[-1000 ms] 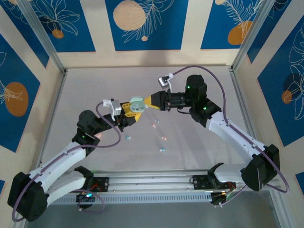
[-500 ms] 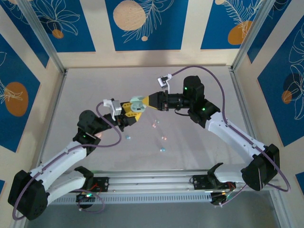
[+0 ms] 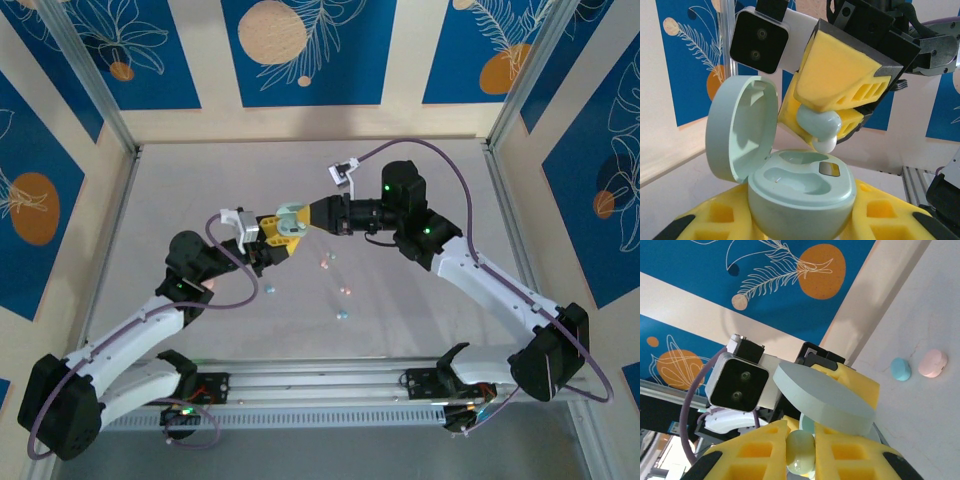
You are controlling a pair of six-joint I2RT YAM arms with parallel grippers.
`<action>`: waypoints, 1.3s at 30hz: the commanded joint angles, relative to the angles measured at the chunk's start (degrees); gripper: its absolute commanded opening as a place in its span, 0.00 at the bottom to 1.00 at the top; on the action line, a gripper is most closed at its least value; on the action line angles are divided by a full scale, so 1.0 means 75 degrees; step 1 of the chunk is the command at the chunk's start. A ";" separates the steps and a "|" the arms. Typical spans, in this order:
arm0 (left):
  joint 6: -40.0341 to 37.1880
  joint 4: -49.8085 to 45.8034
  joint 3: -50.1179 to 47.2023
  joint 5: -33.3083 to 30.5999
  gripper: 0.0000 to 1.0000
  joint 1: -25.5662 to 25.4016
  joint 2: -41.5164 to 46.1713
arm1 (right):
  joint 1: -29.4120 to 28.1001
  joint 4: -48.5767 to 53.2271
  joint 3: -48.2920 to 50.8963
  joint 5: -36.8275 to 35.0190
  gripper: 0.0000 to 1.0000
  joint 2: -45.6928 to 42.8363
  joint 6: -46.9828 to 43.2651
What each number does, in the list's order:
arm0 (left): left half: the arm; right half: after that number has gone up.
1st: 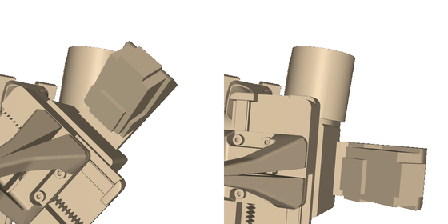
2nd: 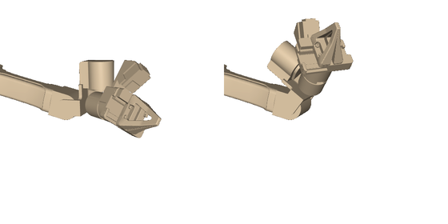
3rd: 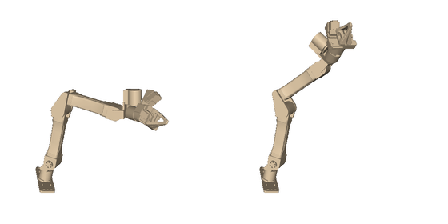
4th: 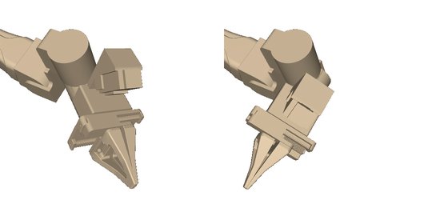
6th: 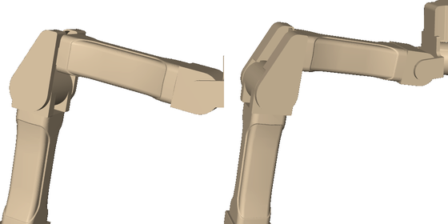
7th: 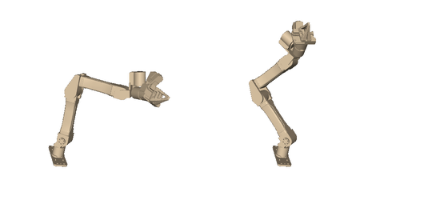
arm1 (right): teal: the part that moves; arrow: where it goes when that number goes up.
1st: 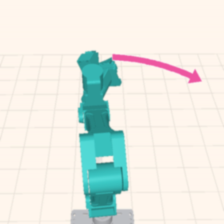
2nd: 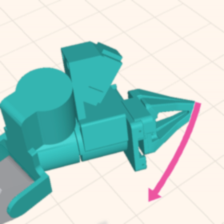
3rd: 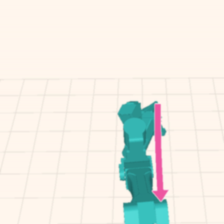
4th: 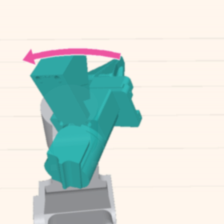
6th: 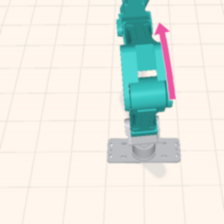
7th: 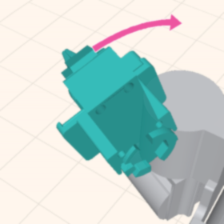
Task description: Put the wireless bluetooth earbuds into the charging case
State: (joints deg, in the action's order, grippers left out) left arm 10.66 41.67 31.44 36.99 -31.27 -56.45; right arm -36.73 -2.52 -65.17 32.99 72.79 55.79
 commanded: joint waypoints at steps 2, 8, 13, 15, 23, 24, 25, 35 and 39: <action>0.0171 0.0600 0.0175 0.0099 0.32 -0.0132 -0.0006 | -0.0198 0.0559 -0.0378 -0.0536 0.19 -0.0105 -0.0735; 0.0276 0.0768 0.0150 0.0165 0.32 -0.0135 -0.0044 | -0.0315 0.0892 -0.0475 -0.0937 0.19 -0.0110 -0.1241; 0.0293 0.0828 0.0138 0.0165 0.32 -0.0143 -0.0057 | -0.0320 0.1247 -0.0521 -0.1169 0.20 -0.0157 -0.1559; 0.0300 0.0842 0.0145 0.0171 0.32 -0.0144 -0.0075 | -0.0328 0.1298 -0.0522 -0.1247 0.20 -0.0190 -0.1635; 0.0336 0.0901 0.0154 0.0212 0.32 -0.0144 -0.0123 | -0.0343 0.1321 -0.0534 -0.1473 0.20 -0.0326 -0.1876; 0.0333 0.0901 0.0154 0.0214 0.32 -0.0144 -0.0117 | -0.0345 0.1338 -0.0533 -0.1511 0.20 -0.0348 -0.1905; 0.0350 0.0921 0.0155 0.0212 0.32 -0.0143 -0.0115 | -0.0352 0.1353 -0.0534 -0.1527 0.20 -0.0359 -0.1978; 0.0437 0.1042 0.0162 0.0241 0.32 -0.0136 -0.0161 | -0.0352 0.1468 -0.0511 -0.1520 0.23 -0.0308 -0.2036; 0.0431 0.1018 0.0146 0.0239 0.32 -0.0144 -0.0138 | -0.0347 0.1545 -0.0555 -0.1559 0.24 -0.0312 -0.2048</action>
State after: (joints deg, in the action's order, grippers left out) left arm 13.23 44.62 31.44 37.04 -31.42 -58.00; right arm -39.05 6.94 -67.83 22.61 70.94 41.71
